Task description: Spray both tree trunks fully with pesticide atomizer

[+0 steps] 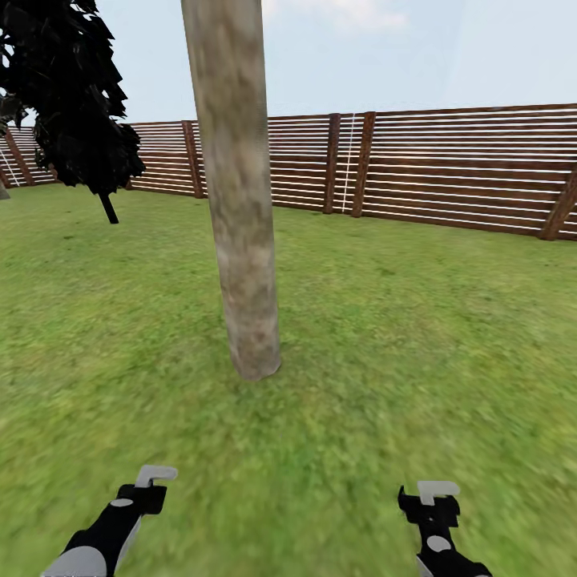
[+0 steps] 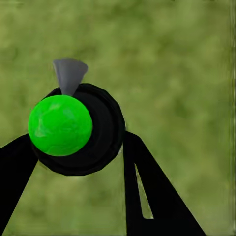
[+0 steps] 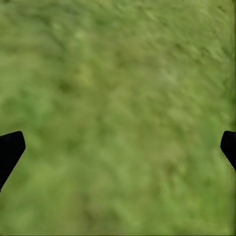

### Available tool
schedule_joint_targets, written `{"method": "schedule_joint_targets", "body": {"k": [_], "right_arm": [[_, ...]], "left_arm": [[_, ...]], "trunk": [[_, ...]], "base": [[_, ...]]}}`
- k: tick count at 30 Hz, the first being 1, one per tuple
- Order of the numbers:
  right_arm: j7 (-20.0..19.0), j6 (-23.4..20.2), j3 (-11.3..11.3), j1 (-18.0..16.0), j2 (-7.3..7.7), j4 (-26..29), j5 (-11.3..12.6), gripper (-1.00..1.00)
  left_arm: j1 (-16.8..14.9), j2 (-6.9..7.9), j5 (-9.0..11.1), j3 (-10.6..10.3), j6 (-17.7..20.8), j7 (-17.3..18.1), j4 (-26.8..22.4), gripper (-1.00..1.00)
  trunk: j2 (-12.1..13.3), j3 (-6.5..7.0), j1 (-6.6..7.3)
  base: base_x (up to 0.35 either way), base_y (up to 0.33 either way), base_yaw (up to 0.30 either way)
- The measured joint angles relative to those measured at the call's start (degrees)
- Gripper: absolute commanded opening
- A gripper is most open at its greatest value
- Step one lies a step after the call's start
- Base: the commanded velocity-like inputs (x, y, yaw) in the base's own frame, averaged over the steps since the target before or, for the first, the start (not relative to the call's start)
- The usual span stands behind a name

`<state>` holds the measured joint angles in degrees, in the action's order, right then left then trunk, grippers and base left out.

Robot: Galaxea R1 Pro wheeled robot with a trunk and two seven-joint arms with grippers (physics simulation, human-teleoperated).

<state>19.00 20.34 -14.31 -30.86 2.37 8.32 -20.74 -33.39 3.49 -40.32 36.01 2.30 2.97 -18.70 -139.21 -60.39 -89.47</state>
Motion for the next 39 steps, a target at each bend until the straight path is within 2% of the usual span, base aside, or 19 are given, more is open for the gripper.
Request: {"method": "schedule_joint_targets", "body": {"k": [1, 4, 6, 8, 10, 14, 20, 26, 30, 34, 39], "right_arm": [[0.01, 0.85, -0.01, 0.03, 0.10, 0.02, 0.07, 1.00], [0.07, 3.01, -0.05, 0.19, 0.68, 0.00, 0.14, 1.00], [0.03, 3.35, -0.06, 0.38, 1.28, -0.13, 0.16, 1.00], [-0.01, 3.43, -0.05, 0.84, 1.44, -0.14, 0.20, 1.00], [-0.05, 3.46, -0.01, 1.07, 1.48, -0.14, 0.17, 1.00], [-0.06, 3.47, 0.05, 1.19, 1.37, -0.19, 0.16, 1.00], [0.01, 3.47, 0.05, 1.19, 1.35, -0.21, 0.15, 1.00], [0.00, 3.47, 0.06, 1.20, 1.32, -0.21, 0.15, 1.00], [0.00, 3.46, 0.06, 1.20, 1.31, -0.61, 0.16, 1.00], [0.00, 3.46, 0.06, 1.20, 1.25, -0.67, 0.15, 1.00], [0.00, 3.46, 0.05, 1.19, 1.22, -0.68, 0.16, 1.00]], "left_arm": [[-0.16, -0.44, 0.00, -0.07, 1.22, -0.01, -0.03, -1.00], [-0.95, -1.45, 0.03, -0.10, 9.11, 0.08, -0.39, -1.00], [-3.00, -2.10, 0.25, -0.16, 14.32, 1.02, -0.75, -1.00], [-4.94, -2.09, 0.23, -0.10, 17.52, 3.42, -0.79, -1.00], [-6.76, -1.83, 0.26, -0.14, 19.81, 7.33, -0.91, -1.00], [-8.00, -2.07, -0.05, -0.12, 20.96, 9.65, -2.58, -1.00], [-8.15, -1.87, -0.08, -0.16, 24.85, 10.14, -6.33, -1.00], [-8.58, -2.37, 0.08, -0.11, 25.43, 10.18, -8.85, -1.00], [-9.15, -2.52, 0.07, -0.09, 25.61, 10.20, -8.97, -1.00], [-9.30, -2.47, -0.01, -0.19, 25.62, 10.20, -9.03, -1.00], [-12.63, -2.65, 0.25, -0.22, 26.70, 10.29, -8.95, -1.00]], "trunk": [[0.00, 0.00, 0.01], [0.00, 0.00, 0.01], [0.00, 0.01, 0.02], [0.00, 0.01, 0.02], [0.00, 0.01, 0.02], [0.00, 0.08, 0.02], [0.00, 0.30, 0.02], [0.00, 0.53, 0.00], [0.00, 0.59, -0.02], [0.00, 0.59, -0.05], [0.00, 0.60, -0.02]], "base": [[0.294, -0.034, 0.000], [0.304, -0.097, 0.000], [0.303, -0.128, 0.000], [0.303, -0.140, 0.000], [0.303, -0.149, -0.003], [0.315, -0.118, -0.157], [0.311, -0.116, -0.261], [0.179, -0.209, -0.232], [0.017, -0.046, -0.036], [-0.263, -0.002, -0.002], [-0.064, 0.000, 0.076]]}}
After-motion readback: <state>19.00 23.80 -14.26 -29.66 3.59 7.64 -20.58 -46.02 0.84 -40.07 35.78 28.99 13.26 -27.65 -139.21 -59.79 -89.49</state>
